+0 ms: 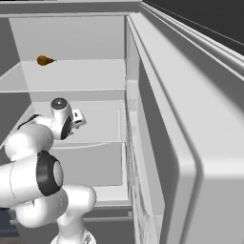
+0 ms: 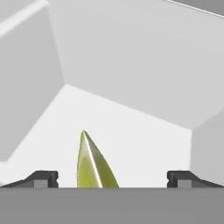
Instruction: Grab a lemon wedge from the fridge and one ice cube from the ice bowl, and put them in the glass of lemonade.
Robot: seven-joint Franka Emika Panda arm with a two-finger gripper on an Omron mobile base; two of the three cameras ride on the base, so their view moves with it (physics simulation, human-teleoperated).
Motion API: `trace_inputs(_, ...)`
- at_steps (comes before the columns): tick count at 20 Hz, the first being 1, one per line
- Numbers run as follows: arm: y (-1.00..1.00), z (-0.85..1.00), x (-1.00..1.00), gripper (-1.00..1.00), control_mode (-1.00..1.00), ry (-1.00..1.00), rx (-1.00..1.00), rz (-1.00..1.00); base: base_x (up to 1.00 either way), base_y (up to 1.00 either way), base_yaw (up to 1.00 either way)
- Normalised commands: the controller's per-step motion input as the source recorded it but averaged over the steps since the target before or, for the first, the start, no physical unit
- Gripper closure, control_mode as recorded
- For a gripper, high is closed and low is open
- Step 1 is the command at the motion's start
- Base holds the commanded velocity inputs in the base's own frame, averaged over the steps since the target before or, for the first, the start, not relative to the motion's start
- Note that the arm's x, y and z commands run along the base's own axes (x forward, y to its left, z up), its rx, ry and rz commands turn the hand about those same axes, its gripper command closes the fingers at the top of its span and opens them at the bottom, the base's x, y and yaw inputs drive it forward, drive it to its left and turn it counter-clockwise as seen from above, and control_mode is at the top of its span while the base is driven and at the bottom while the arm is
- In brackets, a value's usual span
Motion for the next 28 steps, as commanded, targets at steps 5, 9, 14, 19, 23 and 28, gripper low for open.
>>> trace_inputs(5,0.00,0.02,0.19,-1.00,-1.00,0.03,0.00,0.00,0.00,0.00,0.00)
trace_inputs(9,0.00,-0.01,0.12,-1.00,-1.00,0.02,0.00,0.00,0.00,0.00,0.00)
trace_inputs(14,0.00,-0.21,0.07,-1.00,-1.00,0.14,0.00,0.00,0.00,0.00,0.00)
trace_inputs(19,0.00,-0.08,-0.02,-1.00,-1.00,0.13,0.00,0.00,0.00,0.00,0.00)
trace_inputs(23,-0.01,0.00,-0.23,-1.00,-1.00,0.02,0.00,0.00,0.00,0.00,0.00)
trace_inputs(28,-0.08,-0.26,-0.27,-1.00,-1.00,0.00,0.00,0.00,0.00,0.00,0.00)
